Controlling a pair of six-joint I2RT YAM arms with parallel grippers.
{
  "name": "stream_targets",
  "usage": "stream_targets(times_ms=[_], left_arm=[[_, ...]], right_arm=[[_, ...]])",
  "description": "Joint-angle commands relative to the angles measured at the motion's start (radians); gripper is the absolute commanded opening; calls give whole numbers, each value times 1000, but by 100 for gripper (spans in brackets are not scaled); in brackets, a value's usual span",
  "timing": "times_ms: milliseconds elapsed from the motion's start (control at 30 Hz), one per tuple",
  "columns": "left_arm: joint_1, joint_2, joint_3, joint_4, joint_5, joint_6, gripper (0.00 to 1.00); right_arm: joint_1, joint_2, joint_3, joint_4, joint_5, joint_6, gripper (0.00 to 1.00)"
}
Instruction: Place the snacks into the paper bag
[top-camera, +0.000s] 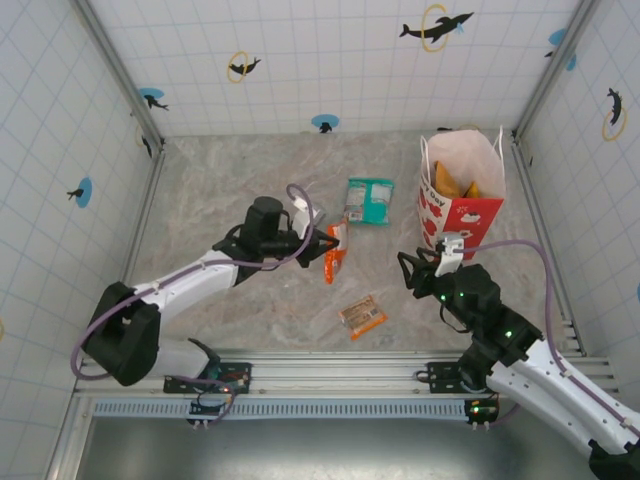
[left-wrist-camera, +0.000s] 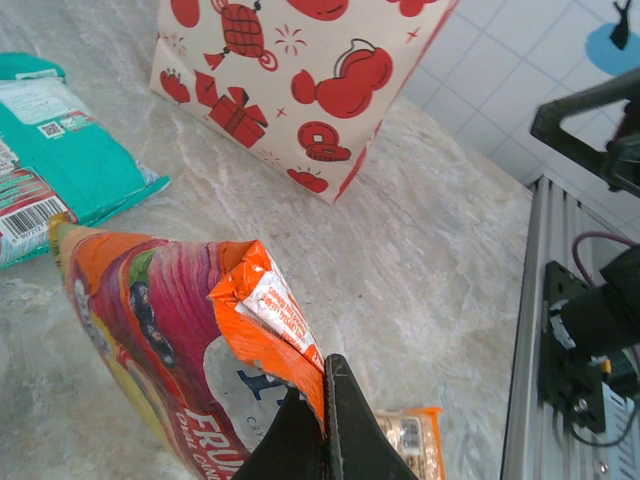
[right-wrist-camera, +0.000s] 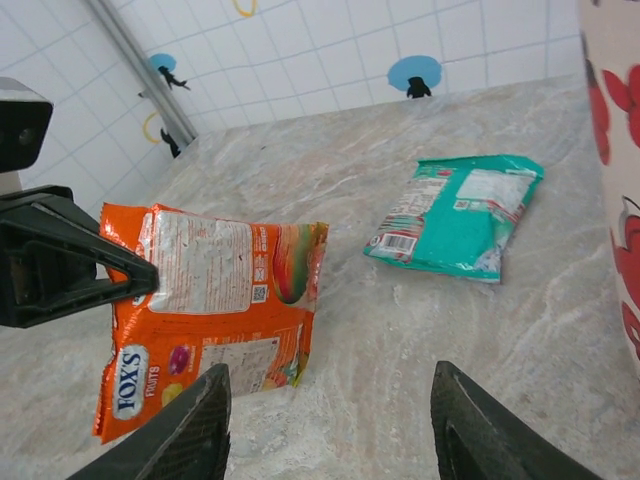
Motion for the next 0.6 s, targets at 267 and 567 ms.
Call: stream_targets(times_ms=[267,567], left_arm=[[83,-113,-59,9,328,206,0],[92,-148,-21,-126,424,402,0]], right_arm=[[-14,23,-50,137,-200,-196,61],[-108,23,-40,94,-340,-288,70]])
